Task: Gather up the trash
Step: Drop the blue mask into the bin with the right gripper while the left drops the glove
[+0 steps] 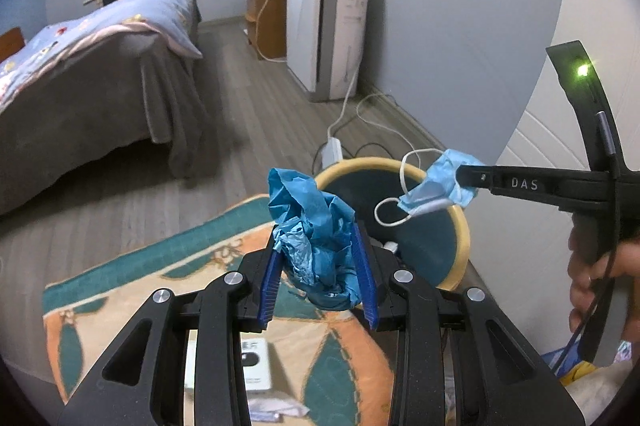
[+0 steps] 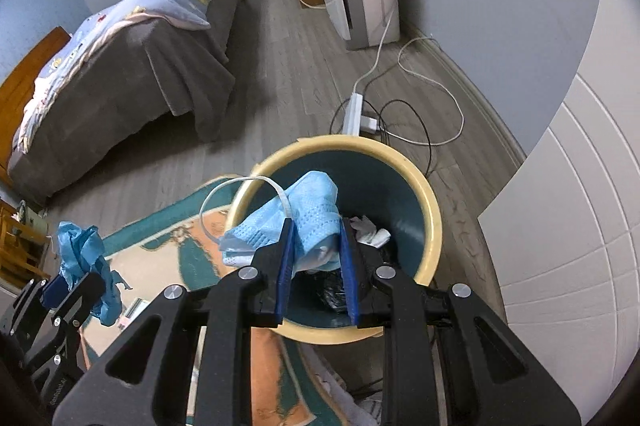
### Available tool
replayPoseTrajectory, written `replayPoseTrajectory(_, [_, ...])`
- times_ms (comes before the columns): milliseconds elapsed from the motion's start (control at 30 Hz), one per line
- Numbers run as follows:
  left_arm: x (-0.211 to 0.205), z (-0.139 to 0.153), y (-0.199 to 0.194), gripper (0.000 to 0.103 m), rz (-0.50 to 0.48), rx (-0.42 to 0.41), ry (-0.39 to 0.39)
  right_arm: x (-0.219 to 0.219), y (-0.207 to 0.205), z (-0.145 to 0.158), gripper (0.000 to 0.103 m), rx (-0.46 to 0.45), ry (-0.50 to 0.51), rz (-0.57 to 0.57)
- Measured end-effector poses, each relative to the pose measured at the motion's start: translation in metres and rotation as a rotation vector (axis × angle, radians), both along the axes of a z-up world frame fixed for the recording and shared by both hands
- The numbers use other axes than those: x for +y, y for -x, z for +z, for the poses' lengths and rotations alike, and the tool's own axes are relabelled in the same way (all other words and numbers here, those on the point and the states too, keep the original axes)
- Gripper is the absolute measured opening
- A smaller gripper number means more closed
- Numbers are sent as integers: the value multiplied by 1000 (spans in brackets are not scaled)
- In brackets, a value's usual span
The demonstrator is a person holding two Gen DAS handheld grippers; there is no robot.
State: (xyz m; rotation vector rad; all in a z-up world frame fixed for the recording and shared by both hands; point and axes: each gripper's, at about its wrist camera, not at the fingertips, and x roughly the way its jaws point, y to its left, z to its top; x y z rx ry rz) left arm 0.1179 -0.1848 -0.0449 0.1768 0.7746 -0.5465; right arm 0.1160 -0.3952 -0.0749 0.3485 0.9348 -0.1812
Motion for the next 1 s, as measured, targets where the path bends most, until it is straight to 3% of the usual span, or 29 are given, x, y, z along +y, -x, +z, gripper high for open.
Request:
replayPoseTrajectory(400, [-43,-28,-15,35,-66,25,-61,-30,-9,-24,21,50,41,-36])
replayPoseTrajectory(1000, [-80,-60,-26,37,-124,27,-99,-41,-15,-27,21,32,156,-64])
